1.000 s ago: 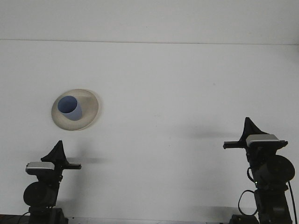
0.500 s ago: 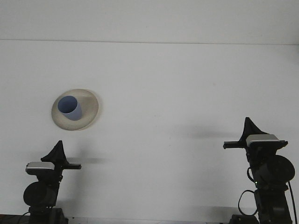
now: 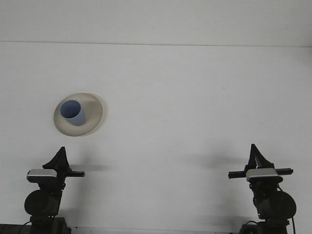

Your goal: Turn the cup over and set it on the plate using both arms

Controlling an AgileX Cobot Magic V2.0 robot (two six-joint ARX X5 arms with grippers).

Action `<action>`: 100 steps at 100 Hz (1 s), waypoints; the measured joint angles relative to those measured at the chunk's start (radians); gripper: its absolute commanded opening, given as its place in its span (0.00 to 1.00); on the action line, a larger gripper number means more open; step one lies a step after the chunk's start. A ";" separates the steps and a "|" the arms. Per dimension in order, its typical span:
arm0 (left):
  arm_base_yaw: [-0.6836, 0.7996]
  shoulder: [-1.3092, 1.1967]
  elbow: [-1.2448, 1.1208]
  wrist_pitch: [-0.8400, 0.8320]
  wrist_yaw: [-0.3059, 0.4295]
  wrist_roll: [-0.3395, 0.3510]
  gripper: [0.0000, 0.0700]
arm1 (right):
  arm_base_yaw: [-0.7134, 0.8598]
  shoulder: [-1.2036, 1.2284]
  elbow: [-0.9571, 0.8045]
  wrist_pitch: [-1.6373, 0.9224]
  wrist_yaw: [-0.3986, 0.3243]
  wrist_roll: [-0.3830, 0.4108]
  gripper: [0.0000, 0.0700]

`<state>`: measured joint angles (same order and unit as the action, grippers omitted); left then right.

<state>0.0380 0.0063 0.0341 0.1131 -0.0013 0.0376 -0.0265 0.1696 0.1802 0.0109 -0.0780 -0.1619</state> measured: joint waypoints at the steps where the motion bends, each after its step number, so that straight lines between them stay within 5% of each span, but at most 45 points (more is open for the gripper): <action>1: 0.000 0.000 0.000 0.000 0.000 0.000 0.02 | 0.000 -0.012 -0.011 -0.003 0.000 -0.002 0.00; 50: 0.000 0.000 0.000 0.003 0.000 0.000 0.02 | -0.005 -0.168 -0.166 -0.055 0.026 -0.111 0.00; 100: 0.000 0.000 0.000 0.003 0.000 0.000 0.02 | -0.005 -0.168 -0.166 -0.019 0.026 -0.120 0.00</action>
<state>0.0380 0.0063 0.0341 0.1158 -0.0017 0.0372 -0.0319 0.0013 0.0143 -0.0086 -0.0521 -0.2817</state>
